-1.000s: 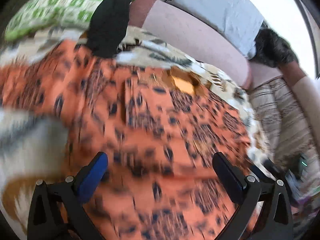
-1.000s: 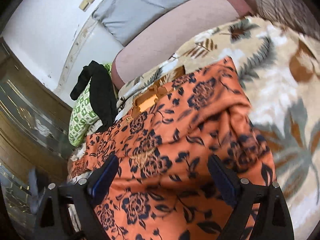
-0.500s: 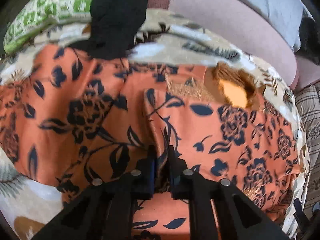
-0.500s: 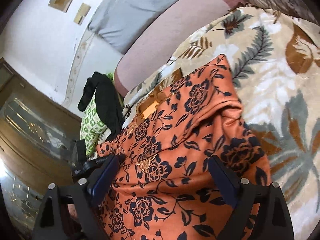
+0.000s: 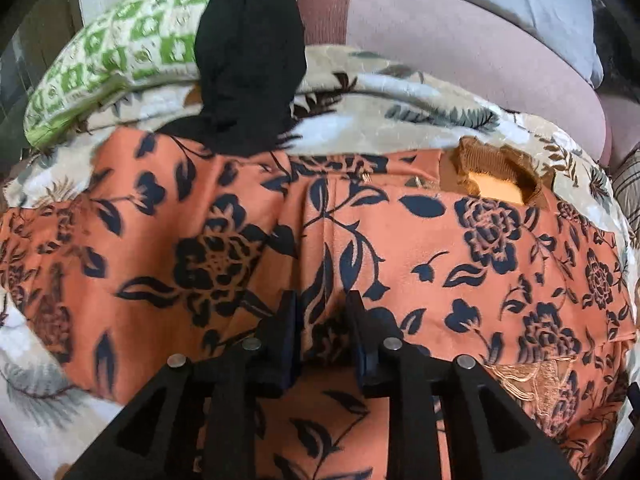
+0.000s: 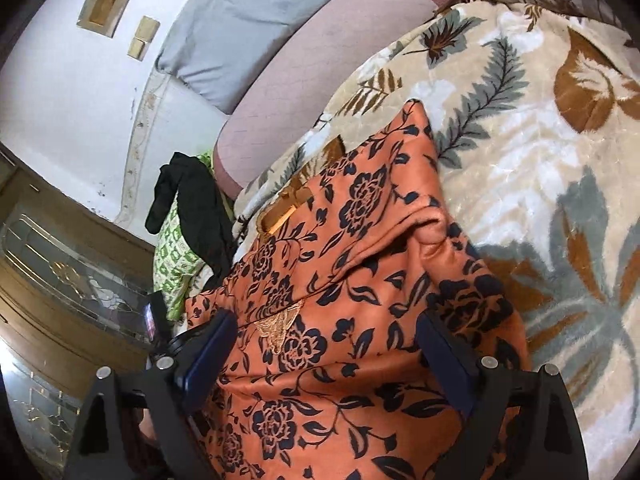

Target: Fold small clothes

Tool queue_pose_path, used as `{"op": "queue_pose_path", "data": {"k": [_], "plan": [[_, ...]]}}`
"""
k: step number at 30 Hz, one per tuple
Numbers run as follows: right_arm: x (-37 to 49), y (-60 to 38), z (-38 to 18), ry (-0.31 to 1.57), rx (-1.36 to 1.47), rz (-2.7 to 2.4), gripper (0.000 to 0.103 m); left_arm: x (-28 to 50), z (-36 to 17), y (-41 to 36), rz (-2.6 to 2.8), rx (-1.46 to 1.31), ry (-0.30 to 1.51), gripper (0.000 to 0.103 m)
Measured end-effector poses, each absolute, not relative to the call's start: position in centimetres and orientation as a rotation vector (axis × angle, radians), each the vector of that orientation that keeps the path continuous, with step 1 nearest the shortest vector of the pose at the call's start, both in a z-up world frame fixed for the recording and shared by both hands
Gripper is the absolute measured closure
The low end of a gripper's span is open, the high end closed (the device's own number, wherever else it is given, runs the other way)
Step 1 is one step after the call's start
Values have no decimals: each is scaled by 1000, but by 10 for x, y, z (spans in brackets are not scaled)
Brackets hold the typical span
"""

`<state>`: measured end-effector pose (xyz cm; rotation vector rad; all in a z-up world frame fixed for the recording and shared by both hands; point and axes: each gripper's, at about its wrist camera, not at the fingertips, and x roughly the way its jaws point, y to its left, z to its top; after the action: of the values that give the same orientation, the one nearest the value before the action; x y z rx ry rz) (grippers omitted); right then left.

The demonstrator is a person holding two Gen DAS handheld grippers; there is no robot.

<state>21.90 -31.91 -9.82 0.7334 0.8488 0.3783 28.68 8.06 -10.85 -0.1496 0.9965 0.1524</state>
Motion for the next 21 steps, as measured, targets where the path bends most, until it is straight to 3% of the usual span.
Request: {"op": "queue_pose_path", "data": {"k": [1, 3, 4, 5, 11, 13, 17, 21], "plan": [[219, -322, -98, 843, 736, 382, 11, 280, -101, 82, 133, -164, 971, 79], [217, -329, -97, 832, 758, 384, 11, 270, -89, 78, 101, -151, 908, 66], [218, -333, -98, 831, 805, 396, 11, 266, -88, 74, 92, -138, 897, 50], [221, -337, -100, 829, 862, 419, 10, 262, -90, 70, 86, -123, 896, 44], [273, -332, -133, 886, 1211, 483, 10, 270, -121, 72, 43, -118, 953, 44], [293, -335, -144, 903, 1190, 403, 11, 272, -123, 74, 34, -118, 953, 44], [275, -380, -152, 713, 1278, 212, 13, 272, -127, 74, 23, -79, 933, 43], [276, -364, -135, 820, 1117, 228, 12, 265, -119, 70, 16, -69, 930, 44]]}}
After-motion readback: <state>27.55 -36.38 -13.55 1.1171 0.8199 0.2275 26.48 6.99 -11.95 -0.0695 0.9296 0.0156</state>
